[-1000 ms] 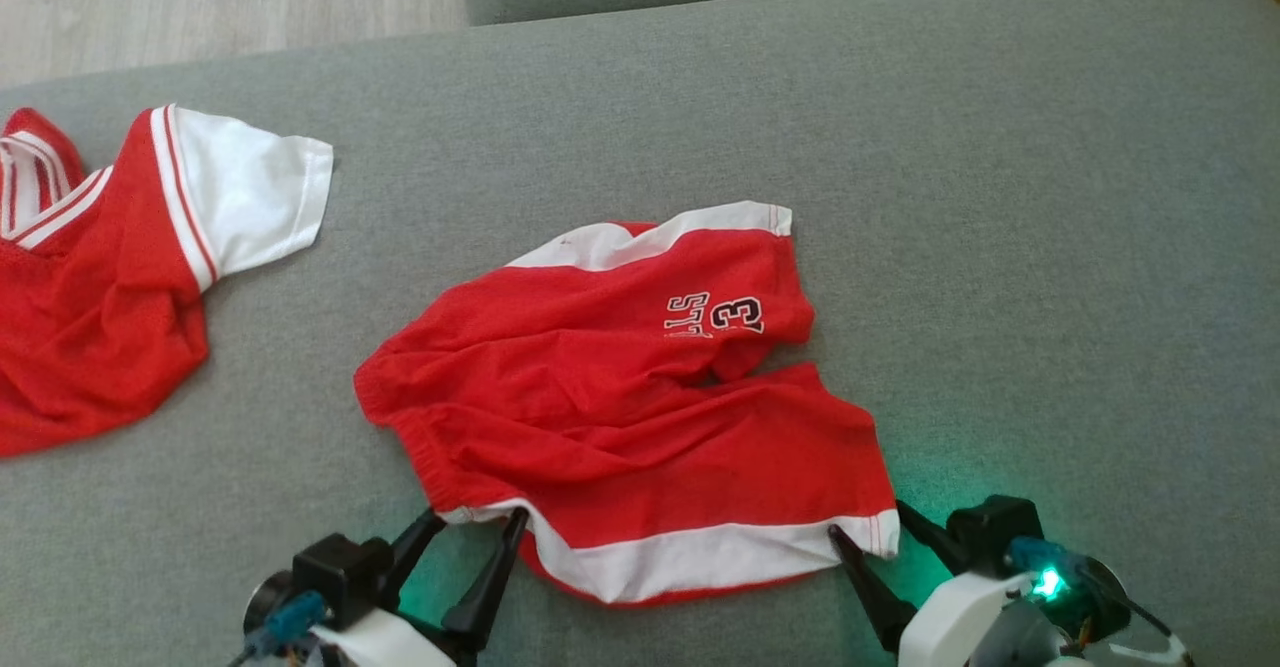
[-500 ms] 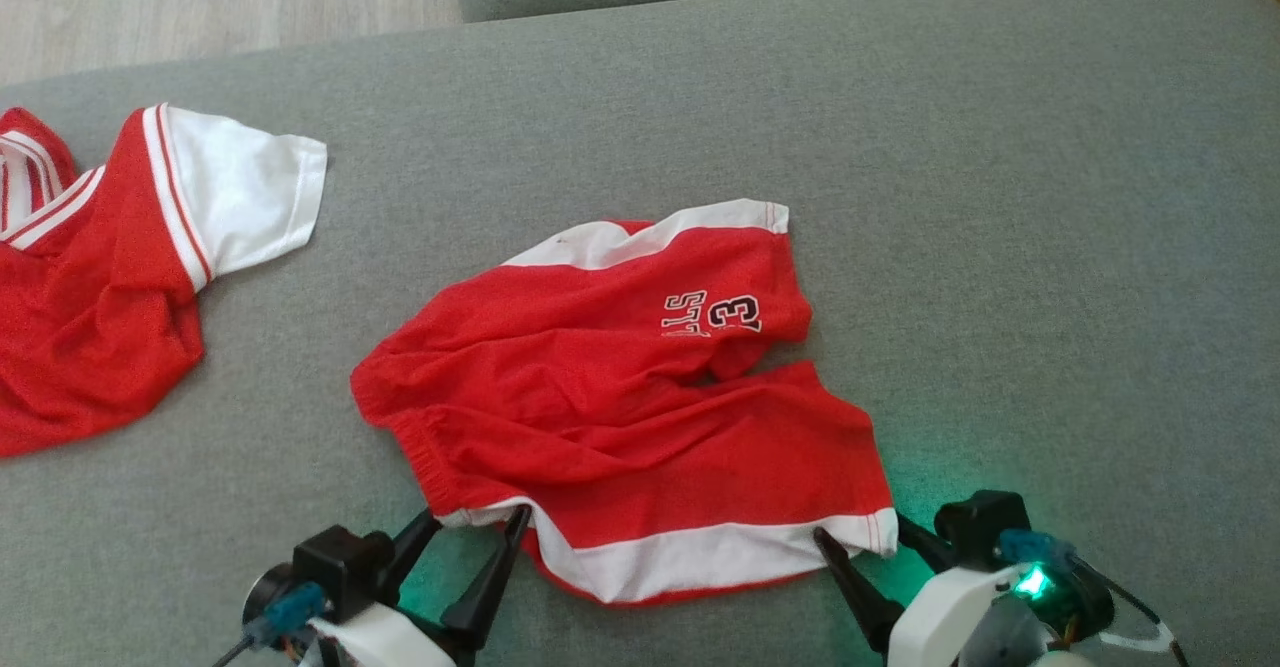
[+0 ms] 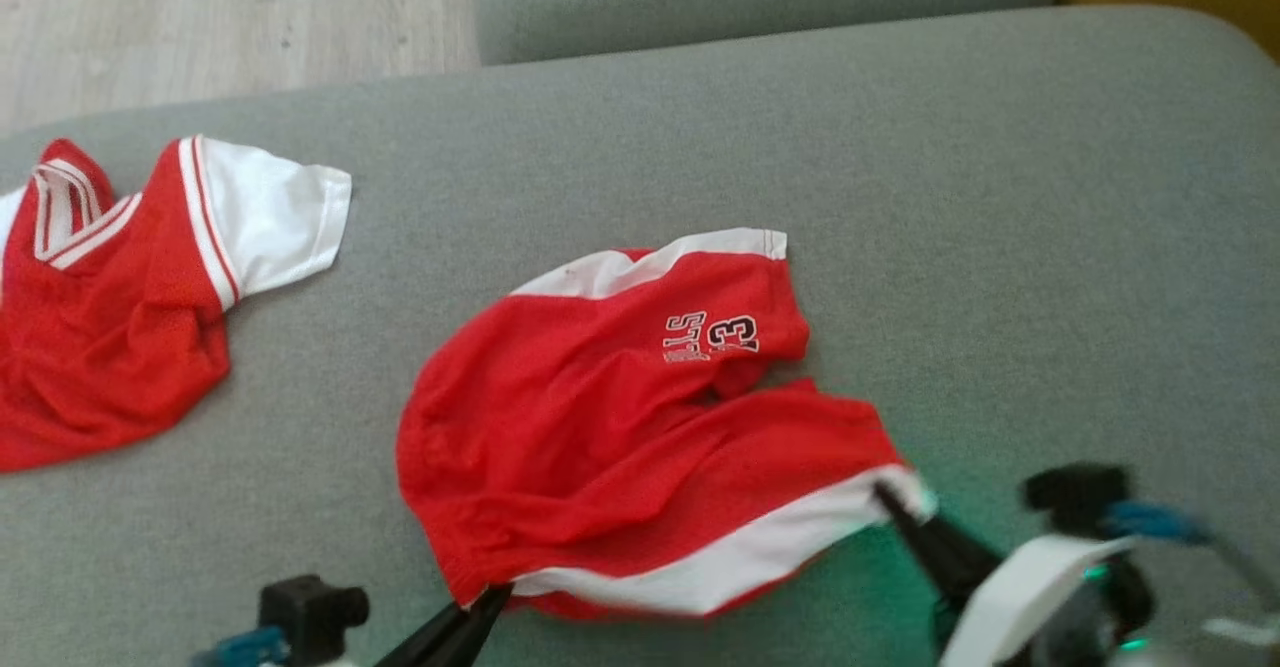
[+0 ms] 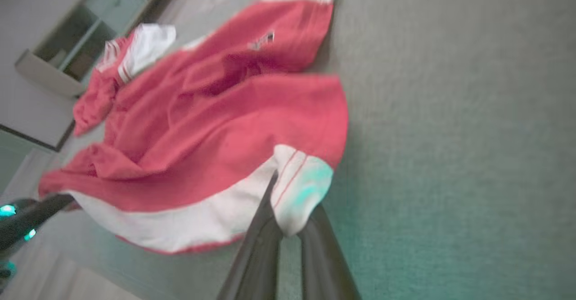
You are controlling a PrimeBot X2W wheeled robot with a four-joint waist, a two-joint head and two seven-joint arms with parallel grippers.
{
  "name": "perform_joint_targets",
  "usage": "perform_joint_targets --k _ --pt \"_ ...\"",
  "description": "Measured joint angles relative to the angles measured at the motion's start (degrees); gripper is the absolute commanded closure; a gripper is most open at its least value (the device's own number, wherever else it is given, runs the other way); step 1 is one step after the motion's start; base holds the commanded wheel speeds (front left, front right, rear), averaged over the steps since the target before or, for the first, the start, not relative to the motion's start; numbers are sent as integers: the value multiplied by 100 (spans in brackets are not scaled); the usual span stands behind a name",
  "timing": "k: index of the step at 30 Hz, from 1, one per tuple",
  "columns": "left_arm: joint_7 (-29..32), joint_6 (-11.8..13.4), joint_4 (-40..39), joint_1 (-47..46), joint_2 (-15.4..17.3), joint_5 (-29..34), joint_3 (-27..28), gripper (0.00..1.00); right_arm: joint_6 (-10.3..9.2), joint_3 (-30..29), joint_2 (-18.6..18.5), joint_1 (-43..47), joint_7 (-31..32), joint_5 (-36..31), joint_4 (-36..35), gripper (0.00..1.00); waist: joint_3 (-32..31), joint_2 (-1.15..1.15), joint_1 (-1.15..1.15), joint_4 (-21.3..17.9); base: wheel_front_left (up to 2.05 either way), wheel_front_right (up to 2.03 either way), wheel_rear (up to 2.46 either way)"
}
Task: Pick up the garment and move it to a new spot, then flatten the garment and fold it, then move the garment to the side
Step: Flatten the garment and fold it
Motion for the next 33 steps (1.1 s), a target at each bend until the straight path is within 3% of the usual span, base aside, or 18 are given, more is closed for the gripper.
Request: perform_joint_targets --k 9,13,14,17,19,23,26,29,33 --pt "609 2 -2741 535 960 -1994 423 100 0 -1251 -636 493 560 1660 -2075 100 -268 0 -1 61 0 0 0" --pt "604 2 -4111 426 984 -2966 668 100 0 -1781 -712 398 822 2320 -3012 100 -189 0 -1 31 0 0 0" --pt "604 2 -4111 426 984 -2966 668 100 0 -1781 -712 398 822 2320 -3012 100 -189 0 -1 31 0 0 0" --pt "814 2 -4503 -139 1004 -3806 965 100 0 -1957 -761 -296 1188 2598 -3188 100 -10 0 -1 -21 0 0 0" --pt "991 40 -4228 -887 1043 -4105 1305 100 0 -2108 -722 -1109 1336 2594 -3028 100 155 0 0 -33 0 0 0" --pt "1424 391 -2995 -3000 973 -3895 1555 100 0 -2131 -288 -3176 1680 1953 -2213 100 603 0 2 -46 0 0 0" --pt "1663 567 -1909 -4636 592 -3305 1371 100 0 -2129 324 -4634 1773 1099 -1443 100 1040 0 2 -57 0 0 0" --pt "1703 541 -602 -6268 119 -2326 1026 100 0 -2510 914 -5984 1740 29 -469 100 1520 0 3 -57 0 0 0" --pt "1005 403 1077 -7878 -713 -1265 847 100 2 -2999 1063 -7609 1058 -871 686 100 2147 0 4 -55 0 0 0"
